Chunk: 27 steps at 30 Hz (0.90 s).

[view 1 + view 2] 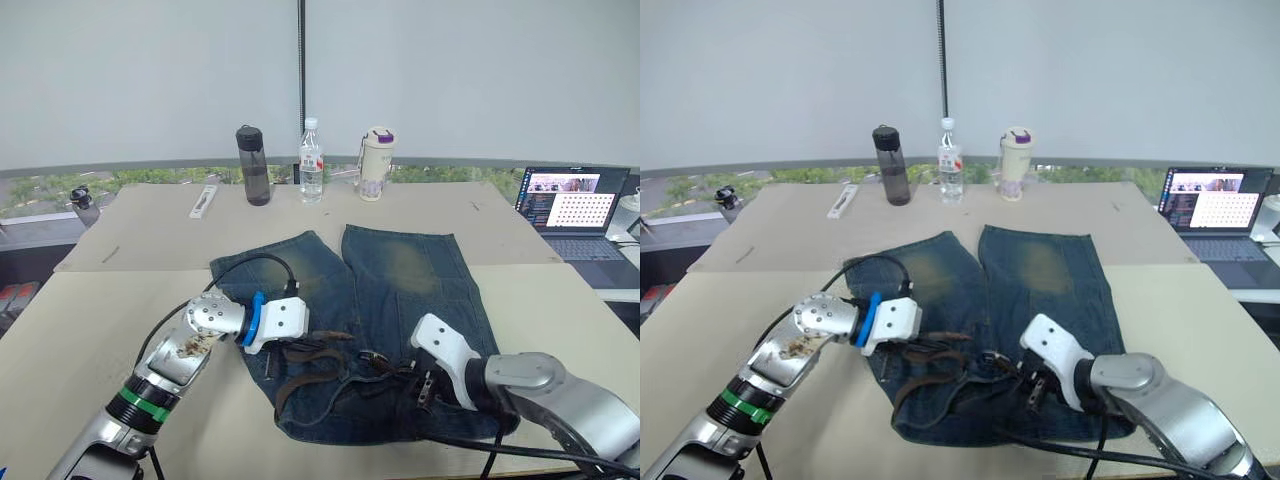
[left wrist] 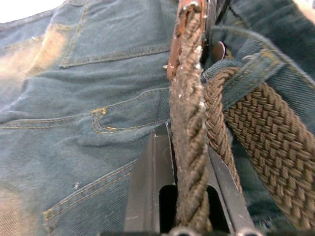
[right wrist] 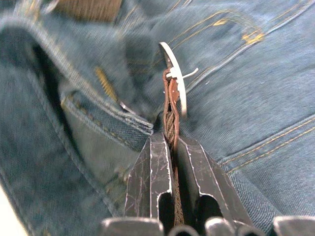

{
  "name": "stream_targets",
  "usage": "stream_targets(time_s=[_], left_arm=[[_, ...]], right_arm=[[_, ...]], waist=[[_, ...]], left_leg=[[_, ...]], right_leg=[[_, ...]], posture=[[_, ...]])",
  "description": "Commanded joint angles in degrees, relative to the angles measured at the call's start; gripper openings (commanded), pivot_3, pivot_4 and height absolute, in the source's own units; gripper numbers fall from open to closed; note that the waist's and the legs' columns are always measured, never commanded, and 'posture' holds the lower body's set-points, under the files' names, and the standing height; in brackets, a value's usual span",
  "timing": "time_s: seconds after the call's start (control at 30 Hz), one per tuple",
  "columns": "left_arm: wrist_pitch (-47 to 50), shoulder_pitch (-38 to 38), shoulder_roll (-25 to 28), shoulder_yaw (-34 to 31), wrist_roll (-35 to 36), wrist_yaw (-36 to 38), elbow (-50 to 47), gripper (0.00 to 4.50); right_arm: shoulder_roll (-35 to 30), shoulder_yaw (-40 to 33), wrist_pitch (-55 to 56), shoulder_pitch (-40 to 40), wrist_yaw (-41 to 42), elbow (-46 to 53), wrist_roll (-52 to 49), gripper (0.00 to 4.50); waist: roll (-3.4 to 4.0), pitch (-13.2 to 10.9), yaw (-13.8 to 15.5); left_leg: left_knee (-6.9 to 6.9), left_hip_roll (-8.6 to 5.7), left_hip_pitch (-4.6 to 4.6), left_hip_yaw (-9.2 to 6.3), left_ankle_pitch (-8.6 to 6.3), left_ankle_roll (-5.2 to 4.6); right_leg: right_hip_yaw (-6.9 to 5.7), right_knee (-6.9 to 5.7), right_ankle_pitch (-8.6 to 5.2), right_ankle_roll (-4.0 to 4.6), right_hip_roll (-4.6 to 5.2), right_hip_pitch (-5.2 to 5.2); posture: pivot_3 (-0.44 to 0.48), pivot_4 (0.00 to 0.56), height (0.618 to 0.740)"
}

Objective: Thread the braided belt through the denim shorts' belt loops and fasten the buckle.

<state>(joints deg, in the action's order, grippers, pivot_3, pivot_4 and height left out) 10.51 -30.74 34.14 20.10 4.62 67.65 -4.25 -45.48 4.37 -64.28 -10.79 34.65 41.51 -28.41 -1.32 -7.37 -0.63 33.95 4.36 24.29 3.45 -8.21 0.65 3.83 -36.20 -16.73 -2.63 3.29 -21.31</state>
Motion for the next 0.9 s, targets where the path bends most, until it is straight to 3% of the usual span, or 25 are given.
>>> stream_targets(time_s=[0.03, 0.33, 0.53, 0.9], left_arm=[[2.8, -1.0, -1.3, 1.3, -0.8, -1.1, -1.1, 0.0], [8.7, -0.7, -3.6, 3.2, -3.7, -4.9, 0.6, 0.0], [14.9, -1.8, -7.7, 2.6, -4.1, -9.6, 2.6, 0.0], [16.6, -4.1, -10.3, 1.2, -3.6, -12.3, 3.1, 0.0]], right_arm=[[2.5, -4.2, -2.6, -1.8, -1.5, 2.2, -3.2, 0.09], [7.2, -8.7, -6.7, -4.4, -4.8, 3.4, -7.3, 0.09], [6.4, -8.7, -6.8, -4.3, -4.4, 6.3, -9.6, 0.09], [5.7, -7.4, -9.5, -5.5, -6.9, 5.6, -10.1, 0.09]], waist=[[0.0, 0.0, 0.0], [0.01, 0.0, -0.1], [0.0, 0.0, 0.0], [0.0, 0.0, 0.0]], left_leg=[[0.0, 0.0, 0.01, 0.0, 0.0, 0.0], [-0.02, 0.0, 0.01, -0.05, 0.0, 0.0], [-0.01, -0.01, 0.03, -0.07, 0.0, 0.0], [-0.01, -0.01, 0.02, -0.09, 0.0, 0.0]], right_leg=[[0.0, 0.0, 0.0, 0.0, 0.0, -0.01], [0.0, -0.02, 0.0, 0.0, -0.03, -0.02], [-0.01, -0.01, 0.0, -0.01, -0.03, -0.02], [-0.01, -0.02, 0.0, 0.0, -0.03, -0.02]], posture=[[0.0, 0.15, 0.74], [0.0, 0.15, 0.74], [0.0, 0.15, 0.74], [0.0, 0.15, 0.74]])
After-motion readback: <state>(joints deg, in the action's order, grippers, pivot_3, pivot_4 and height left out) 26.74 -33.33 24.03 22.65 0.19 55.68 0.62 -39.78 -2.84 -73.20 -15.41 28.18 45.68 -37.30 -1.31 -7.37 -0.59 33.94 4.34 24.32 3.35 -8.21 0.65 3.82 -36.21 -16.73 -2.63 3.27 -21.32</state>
